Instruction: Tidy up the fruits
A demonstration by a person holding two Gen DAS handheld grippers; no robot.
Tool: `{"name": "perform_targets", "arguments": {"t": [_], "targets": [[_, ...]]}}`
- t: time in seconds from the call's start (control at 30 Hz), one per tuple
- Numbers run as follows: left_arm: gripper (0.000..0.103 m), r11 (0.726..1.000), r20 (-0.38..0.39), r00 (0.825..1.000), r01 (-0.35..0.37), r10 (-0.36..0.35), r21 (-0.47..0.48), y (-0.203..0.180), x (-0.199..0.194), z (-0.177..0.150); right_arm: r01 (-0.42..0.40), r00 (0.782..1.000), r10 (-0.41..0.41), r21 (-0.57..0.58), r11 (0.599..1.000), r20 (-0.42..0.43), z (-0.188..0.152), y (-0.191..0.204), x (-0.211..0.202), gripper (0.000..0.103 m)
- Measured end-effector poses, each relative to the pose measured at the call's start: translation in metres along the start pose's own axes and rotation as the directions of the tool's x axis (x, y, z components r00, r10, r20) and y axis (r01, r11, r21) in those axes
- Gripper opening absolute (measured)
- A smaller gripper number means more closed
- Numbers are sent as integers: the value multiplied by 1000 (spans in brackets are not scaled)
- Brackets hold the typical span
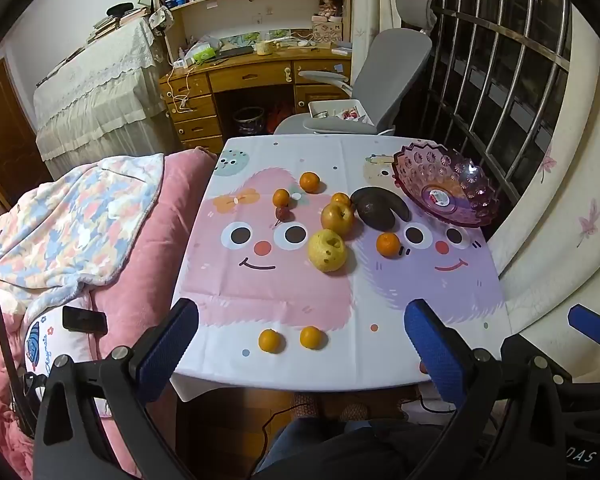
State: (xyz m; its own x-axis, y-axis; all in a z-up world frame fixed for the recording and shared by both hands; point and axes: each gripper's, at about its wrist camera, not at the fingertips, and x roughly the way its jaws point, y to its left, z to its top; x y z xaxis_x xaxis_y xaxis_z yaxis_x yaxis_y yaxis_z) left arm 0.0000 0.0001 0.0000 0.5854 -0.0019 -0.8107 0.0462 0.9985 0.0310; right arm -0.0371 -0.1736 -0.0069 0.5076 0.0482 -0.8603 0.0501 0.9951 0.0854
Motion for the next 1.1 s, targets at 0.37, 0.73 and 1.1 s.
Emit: {"name": "perform_targets", "arguments": {"t": [0.37,0.73,1.1], "targets": [[102,1000,-1,1000,-5,5,2,0,0,0,-4,1000,4,0,1000,0,1,0,1,103],[102,1000,-2,1000,0,0,2,0,0,0,-3,1000,3,1,1000,1,4,-1,2,103],[102,1000,-9,1000,-9,9,-9,0,-2,8,-18,1000,18,0,1000,-10,8,-4,5,103]]}}
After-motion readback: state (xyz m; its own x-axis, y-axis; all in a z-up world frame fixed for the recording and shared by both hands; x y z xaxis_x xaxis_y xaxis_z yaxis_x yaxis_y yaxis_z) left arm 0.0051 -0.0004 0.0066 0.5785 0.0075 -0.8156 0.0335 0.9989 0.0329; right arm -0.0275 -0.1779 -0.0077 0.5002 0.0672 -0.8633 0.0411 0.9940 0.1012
